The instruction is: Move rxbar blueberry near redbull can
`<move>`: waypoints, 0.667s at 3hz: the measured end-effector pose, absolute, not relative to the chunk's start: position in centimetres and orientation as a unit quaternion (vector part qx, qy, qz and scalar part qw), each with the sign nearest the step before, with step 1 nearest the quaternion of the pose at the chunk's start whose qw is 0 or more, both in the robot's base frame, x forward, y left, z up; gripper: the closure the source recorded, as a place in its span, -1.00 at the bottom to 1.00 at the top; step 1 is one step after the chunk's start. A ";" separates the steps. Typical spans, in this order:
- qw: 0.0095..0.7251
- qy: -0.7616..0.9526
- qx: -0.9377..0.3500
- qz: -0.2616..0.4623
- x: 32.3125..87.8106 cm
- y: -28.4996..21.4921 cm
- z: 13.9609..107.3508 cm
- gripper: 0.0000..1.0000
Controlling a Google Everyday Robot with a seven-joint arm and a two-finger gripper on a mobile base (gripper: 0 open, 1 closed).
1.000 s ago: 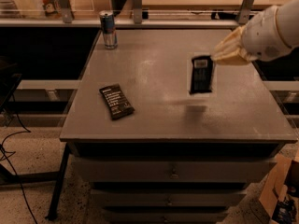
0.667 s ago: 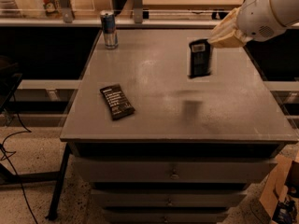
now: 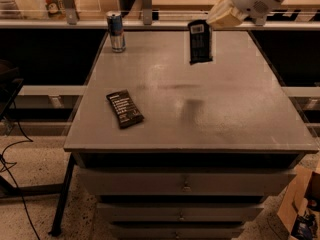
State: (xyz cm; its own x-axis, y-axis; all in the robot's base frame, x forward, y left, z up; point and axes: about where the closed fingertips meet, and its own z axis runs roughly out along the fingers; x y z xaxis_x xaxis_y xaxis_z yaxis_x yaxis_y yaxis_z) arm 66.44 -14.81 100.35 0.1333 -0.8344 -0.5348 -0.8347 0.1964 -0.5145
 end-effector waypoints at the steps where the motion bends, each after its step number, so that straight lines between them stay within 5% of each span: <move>1: 0.408 0.649 -0.642 0.003 68.4 -12.8 100.5 1.00; 2: 0.412 0.640 -0.649 0.006 70.3 -10.5 100.4 1.00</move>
Offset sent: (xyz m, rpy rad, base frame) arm 0.0636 0.0657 0.0037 0.0074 -0.0326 0.0687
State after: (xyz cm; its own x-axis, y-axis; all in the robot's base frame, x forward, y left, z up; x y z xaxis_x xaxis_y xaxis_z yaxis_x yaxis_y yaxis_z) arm 70.31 -10.53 100.35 0.1805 -0.8253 -0.5351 -0.8353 0.1586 -0.5264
